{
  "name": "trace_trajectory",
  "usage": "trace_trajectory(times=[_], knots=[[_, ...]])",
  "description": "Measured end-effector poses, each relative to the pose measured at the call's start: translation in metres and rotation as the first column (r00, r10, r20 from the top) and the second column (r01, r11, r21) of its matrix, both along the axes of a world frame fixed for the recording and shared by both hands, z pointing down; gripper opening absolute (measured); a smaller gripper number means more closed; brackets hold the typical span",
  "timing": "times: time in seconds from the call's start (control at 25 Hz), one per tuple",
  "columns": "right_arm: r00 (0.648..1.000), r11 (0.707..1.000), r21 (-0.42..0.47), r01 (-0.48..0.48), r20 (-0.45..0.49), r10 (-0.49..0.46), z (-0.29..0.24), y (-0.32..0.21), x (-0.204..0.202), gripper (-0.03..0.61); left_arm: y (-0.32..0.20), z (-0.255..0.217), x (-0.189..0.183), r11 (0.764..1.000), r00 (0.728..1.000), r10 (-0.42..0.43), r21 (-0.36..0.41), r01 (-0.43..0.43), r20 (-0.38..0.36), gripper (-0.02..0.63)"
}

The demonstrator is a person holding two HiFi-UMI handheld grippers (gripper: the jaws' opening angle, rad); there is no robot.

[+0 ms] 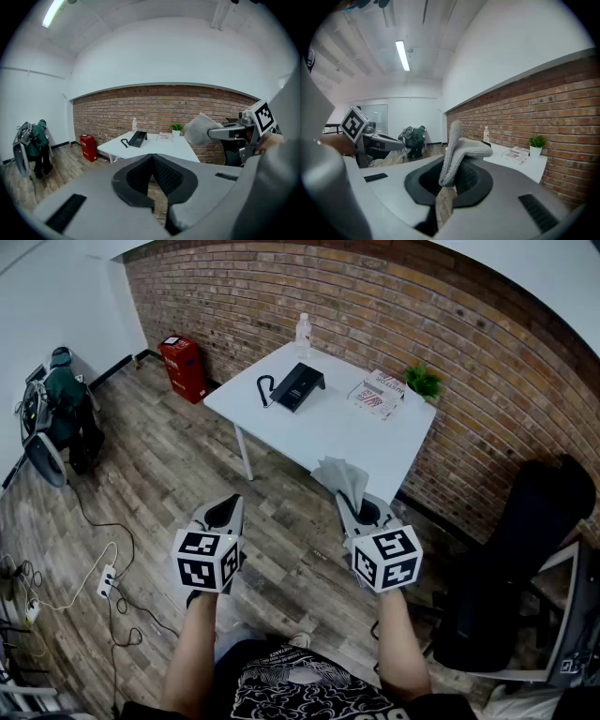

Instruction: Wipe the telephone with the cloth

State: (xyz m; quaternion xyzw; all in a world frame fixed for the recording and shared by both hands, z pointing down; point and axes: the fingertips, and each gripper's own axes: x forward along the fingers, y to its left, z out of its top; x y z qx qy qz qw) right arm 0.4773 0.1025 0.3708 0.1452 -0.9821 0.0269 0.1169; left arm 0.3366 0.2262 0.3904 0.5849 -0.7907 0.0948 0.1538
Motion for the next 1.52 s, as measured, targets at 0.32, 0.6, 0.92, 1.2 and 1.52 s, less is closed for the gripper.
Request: trace_trajectory(times=[0.32, 0.6, 0.92, 1.2, 1.52], knots=[[1.000, 1.000, -0.007, -0.004, -0.012, 0.004, 0.007, -0.002, -0.013, 0.012, -0.005, 0.006, -0.014, 1.000, 1.000, 0.010, -0.001, -0.010, -0.011, 0.006], [0.999, 0.999, -0.013, -0.033, -0.037, 0.033, 0.017, -0.022, -0.053, 0.012, -0.033, 0.017, -0.058, 0.999, 0.998, 0.046, 0.004, -0.045, -0.035, 0.006], [0.995, 0.996, -0.027, -0.079, -0.057, 0.078, 0.016, -0.050, -0.143, 0.012, -0.064, 0.018, -0.151, 0.996, 0.994, 0.094, 0.000, -0.094, -0.049, 0.006], [0.989, 0.992, -0.018, -0.125, -0.080, 0.123, 0.014, -0.057, -0.215, 0.012, -0.077, 0.020, -0.228, 0.990, 0.988, 0.141, 0.001, -0.141, -0.066, 0.006], [0.979, 0.984, -0.015, -0.176, -0.103, 0.174, 0.017, -0.064, -0.266, 0.012, -0.086, 0.028, -0.285, 0.983, 0.979, 0.186, 0.004, -0.186, -0.089, 0.006]])
